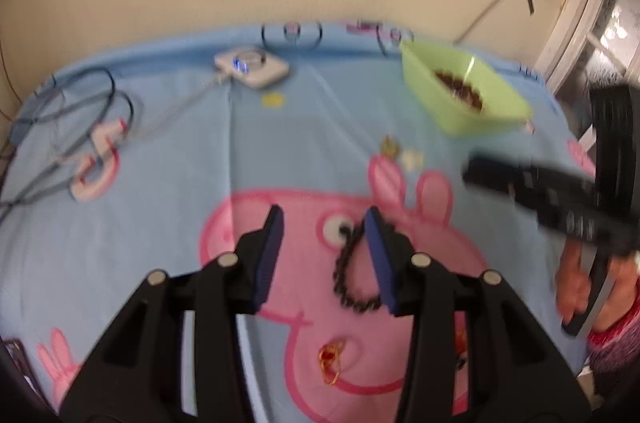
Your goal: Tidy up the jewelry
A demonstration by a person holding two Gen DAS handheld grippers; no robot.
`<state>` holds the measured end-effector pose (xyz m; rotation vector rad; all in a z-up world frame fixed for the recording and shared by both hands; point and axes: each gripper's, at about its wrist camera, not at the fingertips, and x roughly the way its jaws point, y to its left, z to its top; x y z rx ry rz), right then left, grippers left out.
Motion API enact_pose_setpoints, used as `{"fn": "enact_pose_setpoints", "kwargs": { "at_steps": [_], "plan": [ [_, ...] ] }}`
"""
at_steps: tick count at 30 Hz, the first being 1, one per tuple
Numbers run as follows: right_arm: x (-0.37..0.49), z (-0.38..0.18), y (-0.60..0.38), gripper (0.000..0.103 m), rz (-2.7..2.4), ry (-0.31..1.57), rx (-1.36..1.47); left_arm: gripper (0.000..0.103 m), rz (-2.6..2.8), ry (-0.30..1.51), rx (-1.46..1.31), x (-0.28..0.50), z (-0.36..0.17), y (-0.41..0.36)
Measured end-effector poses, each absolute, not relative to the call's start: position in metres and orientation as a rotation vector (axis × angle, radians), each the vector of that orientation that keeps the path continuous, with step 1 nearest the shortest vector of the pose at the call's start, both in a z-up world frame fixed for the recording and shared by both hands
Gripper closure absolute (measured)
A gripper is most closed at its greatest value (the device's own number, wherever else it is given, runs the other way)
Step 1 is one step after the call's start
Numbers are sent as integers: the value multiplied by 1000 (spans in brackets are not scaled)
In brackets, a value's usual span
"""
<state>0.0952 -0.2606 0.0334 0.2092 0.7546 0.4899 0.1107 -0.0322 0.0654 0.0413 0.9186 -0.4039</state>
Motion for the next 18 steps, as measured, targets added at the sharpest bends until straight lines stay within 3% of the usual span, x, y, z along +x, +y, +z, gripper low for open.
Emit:
{"fn": "enact_pose_setpoints", "kwargs": {
  "at_steps": [10,18],
  "plan": [
    [163,7,-219,99,419,881,74,62,-398,920,-120,89,55,20],
    [137,-1,-226,103,454,870,24,62,-397,888,105,37,35,-5]
  ]
}}
